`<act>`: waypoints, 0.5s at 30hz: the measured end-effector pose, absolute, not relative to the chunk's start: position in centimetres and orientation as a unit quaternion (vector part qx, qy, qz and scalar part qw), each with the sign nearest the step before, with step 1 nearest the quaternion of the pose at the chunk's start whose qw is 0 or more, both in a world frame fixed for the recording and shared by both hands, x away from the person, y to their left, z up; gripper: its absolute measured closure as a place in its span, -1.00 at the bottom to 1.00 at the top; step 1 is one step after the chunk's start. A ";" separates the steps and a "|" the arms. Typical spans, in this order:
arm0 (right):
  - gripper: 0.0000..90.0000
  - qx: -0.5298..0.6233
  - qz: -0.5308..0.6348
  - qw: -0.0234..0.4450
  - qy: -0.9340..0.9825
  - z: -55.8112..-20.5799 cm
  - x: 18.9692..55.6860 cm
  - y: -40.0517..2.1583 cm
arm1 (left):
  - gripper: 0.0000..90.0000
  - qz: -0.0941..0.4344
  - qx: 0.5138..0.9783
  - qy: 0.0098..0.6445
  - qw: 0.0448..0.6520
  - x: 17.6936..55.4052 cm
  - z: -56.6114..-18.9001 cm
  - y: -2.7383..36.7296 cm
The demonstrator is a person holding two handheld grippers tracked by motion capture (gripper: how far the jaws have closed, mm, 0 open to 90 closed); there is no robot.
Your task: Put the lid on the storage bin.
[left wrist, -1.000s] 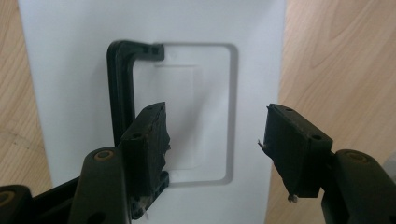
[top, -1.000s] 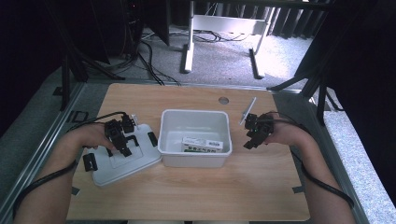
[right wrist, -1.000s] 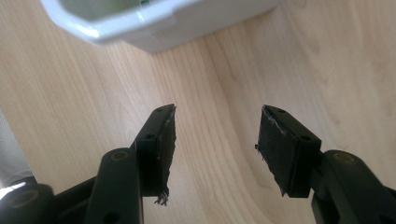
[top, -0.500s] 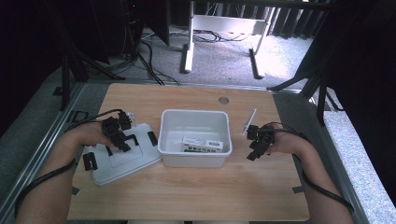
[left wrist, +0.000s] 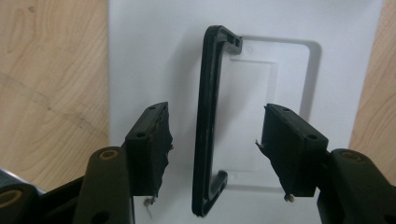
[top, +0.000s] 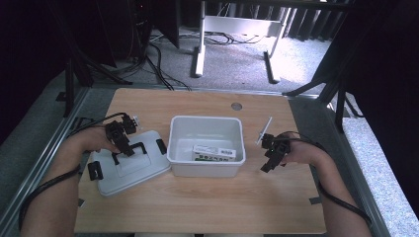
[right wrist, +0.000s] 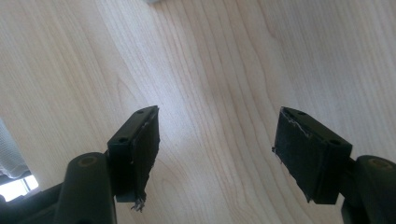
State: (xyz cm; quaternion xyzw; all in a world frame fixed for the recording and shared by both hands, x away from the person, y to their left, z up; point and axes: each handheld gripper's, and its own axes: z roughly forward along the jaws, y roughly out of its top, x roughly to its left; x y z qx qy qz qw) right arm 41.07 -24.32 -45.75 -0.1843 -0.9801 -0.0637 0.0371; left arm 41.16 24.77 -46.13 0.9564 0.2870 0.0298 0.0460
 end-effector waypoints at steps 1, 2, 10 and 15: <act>-0.35 -0.186 -0.064 0.038 -0.980 -45.9 41.1 -24.4 | -0.04 0.030 0.956 0.288 0.046 41.2 -46.3 24.8; -0.37 -0.186 -0.065 0.037 -0.980 -46.0 41.1 -24.4 | 0.01 0.028 0.956 0.288 0.046 41.4 -46.5 24.8; -0.51 -0.184 -0.057 0.030 -0.981 -46.7 41.2 -24.6 | 0.41 0.046 0.962 0.269 0.016 41.9 -47.9 24.2; -0.51 -0.184 -0.055 0.025 -0.981 -46.8 41.1 -25.0 | 0.70 0.040 0.968 0.246 0.018 41.7 -48.0 24.3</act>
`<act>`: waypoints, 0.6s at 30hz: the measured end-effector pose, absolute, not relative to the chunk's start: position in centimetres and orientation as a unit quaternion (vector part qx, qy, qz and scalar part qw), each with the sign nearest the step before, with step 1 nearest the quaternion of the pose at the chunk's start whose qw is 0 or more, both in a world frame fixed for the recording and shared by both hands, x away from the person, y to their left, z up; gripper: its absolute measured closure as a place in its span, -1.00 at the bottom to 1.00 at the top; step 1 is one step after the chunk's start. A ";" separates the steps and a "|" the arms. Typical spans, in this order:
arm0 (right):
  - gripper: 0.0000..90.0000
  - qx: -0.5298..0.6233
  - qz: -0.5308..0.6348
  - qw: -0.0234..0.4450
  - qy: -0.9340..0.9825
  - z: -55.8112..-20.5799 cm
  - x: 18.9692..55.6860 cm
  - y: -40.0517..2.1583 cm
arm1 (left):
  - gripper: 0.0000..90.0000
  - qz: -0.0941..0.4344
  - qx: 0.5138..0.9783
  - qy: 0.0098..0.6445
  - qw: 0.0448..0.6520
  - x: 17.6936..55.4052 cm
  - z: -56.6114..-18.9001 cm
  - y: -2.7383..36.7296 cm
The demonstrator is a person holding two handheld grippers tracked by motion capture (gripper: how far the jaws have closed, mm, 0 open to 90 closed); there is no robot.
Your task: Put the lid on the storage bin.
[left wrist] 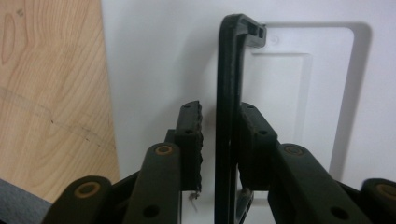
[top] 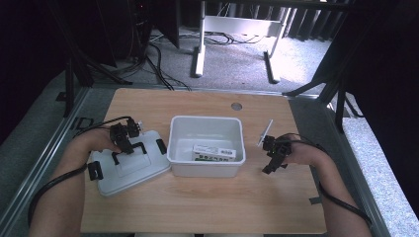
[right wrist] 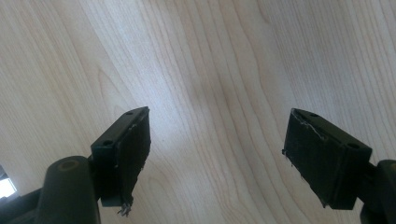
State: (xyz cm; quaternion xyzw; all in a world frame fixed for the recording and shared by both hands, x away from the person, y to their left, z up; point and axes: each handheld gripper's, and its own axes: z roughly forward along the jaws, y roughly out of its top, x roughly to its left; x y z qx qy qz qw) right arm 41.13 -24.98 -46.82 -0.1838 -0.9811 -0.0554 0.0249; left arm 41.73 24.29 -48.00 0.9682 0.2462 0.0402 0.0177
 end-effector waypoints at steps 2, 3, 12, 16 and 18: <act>-0.51 -0.182 -0.054 0.025 -0.982 -46.9 41.1 -25.1 | 0.77 0.055 0.970 0.235 0.022 41.6 -47.8 24.3; -0.51 -0.180 -0.054 0.024 -0.982 -46.9 41.1 -25.1 | 0.80 0.059 0.971 0.230 0.024 41.5 -47.6 24.4; -0.52 -0.178 -0.046 0.028 -0.983 -47.0 40.8 -25.0 | 0.88 0.072 0.977 0.201 0.032 40.6 -45.3 24.9; -0.52 -0.177 -0.047 0.027 -0.983 -46.7 40.8 -24.9 | 0.88 0.076 0.977 0.195 0.038 40.0 -43.7 25.2; -0.52 -0.175 -0.047 0.027 -0.983 -46.7 40.7 -24.9 | 0.88 0.077 0.977 0.193 0.046 39.8 -43.0 25.3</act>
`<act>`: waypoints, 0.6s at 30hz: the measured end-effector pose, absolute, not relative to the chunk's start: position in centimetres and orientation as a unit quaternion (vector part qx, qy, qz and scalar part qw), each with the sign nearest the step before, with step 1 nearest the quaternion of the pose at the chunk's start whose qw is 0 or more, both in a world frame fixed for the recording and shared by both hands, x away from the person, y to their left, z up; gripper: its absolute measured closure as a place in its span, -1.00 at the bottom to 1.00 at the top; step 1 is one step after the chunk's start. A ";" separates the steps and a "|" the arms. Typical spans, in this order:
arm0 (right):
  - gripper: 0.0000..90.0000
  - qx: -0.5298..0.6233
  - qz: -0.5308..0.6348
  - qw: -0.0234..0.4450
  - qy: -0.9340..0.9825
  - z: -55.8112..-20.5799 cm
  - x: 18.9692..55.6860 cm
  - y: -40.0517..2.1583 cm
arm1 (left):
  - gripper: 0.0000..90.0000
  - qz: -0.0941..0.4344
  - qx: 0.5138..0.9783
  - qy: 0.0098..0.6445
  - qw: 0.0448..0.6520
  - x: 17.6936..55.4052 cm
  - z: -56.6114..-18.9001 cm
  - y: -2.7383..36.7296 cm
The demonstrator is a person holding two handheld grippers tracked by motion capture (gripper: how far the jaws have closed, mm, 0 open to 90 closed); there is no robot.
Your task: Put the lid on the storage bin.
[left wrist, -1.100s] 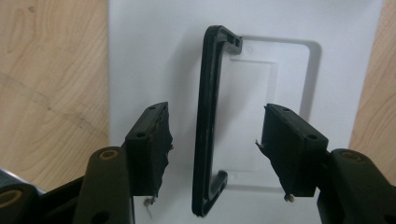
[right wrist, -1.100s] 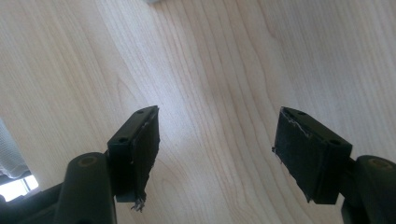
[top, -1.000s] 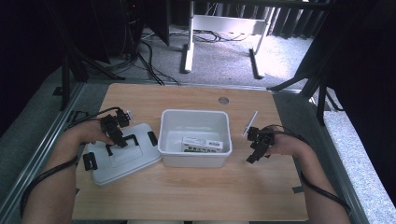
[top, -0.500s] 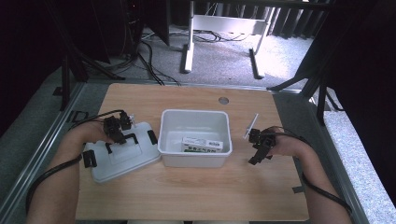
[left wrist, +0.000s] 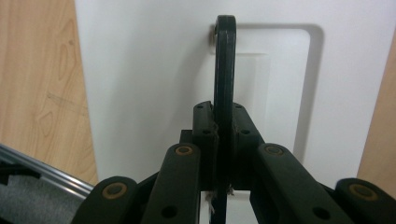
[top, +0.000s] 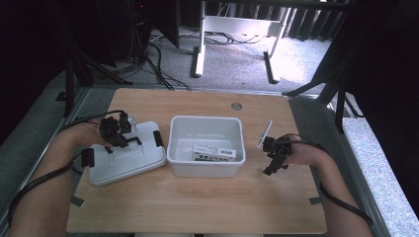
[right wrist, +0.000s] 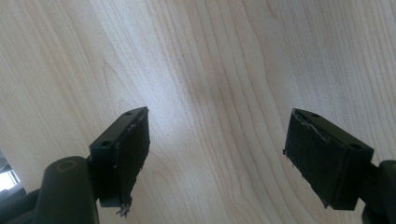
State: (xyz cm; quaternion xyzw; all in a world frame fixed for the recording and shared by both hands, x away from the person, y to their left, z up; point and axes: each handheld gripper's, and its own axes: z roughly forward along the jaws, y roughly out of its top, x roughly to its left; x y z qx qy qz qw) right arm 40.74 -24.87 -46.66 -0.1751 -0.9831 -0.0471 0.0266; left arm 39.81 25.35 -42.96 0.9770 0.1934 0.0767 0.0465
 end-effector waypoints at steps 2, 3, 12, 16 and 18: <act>-0.52 -0.173 -0.047 0.026 -0.983 -46.6 40.7 -24.9 | 0.88 0.080 0.977 0.190 0.057 39.5 -42.1 25.5; -0.52 -0.173 -0.047 0.026 -0.983 -46.6 40.7 -24.9 | 0.88 0.082 0.978 0.184 0.058 39.4 -41.8 25.6; -0.52 -0.174 -0.045 0.027 -0.983 -46.2 40.7 -24.9 | 0.88 0.094 0.980 0.168 0.058 38.6 -39.0 25.7; -0.52 -0.174 -0.049 0.025 -0.983 -46.0 40.7 -24.9 | 0.88 0.097 0.980 0.165 0.062 38.2 -37.5 25.6; -0.52 -0.174 -0.049 0.023 -0.983 -45.9 40.6 -24.9 | 0.88 0.103 0.979 0.165 0.064 38.1 -36.6 25.5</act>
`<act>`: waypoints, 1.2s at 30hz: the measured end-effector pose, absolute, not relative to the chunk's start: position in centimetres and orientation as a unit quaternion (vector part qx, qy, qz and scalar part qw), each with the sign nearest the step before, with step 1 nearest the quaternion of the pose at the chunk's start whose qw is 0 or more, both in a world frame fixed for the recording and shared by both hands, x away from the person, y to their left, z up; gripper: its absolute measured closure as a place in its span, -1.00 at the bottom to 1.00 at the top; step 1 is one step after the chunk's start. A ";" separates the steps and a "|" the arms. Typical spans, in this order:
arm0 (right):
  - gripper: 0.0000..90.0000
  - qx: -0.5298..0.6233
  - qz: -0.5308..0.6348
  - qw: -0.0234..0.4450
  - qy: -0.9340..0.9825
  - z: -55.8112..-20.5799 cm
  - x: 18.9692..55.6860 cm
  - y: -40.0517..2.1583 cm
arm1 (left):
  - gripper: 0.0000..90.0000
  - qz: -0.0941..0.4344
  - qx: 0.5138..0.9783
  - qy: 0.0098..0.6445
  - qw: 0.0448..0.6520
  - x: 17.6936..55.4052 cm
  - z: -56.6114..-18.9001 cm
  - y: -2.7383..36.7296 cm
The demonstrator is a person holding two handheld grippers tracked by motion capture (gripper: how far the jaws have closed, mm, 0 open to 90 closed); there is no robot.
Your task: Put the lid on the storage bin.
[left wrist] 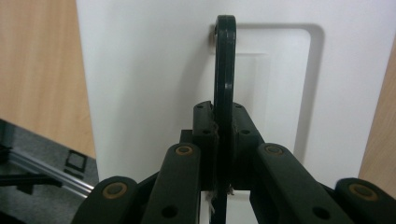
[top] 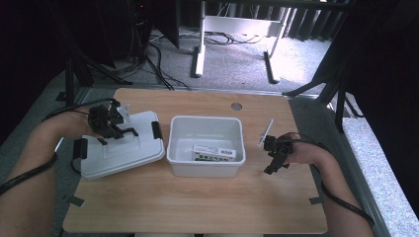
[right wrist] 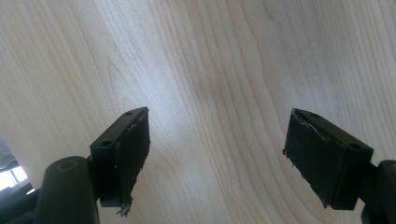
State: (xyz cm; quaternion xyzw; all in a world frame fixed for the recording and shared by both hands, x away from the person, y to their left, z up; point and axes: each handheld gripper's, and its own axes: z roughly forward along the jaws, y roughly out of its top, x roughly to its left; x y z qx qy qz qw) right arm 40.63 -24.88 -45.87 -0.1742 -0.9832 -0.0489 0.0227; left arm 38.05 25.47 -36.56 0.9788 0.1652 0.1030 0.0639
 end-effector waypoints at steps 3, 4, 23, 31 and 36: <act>-0.52 -0.173 -0.049 0.023 -0.984 -45.8 40.5 -24.8 | 0.88 0.110 0.979 0.162 0.063 37.8 -35.1 25.2; -0.52 -0.172 -0.049 0.024 -0.983 -45.8 40.5 -24.8 | 0.88 0.112 0.979 0.160 0.062 37.8 -34.8 25.2; -0.52 -0.168 -0.055 0.024 -0.984 -46.0 40.3 -24.4 | 0.88 0.109 0.984 0.126 0.070 38.2 -31.6 20.0; -0.52 -0.171 -0.059 0.021 -0.983 -46.0 40.1 -24.7 | 0.88 0.103 0.986 0.113 0.066 38.9 -31.9 17.8; -0.52 -0.173 -0.059 0.021 -0.983 -46.1 40.2 -24.8 | 0.88 0.097 0.988 0.102 0.064 39.5 -32.0 15.6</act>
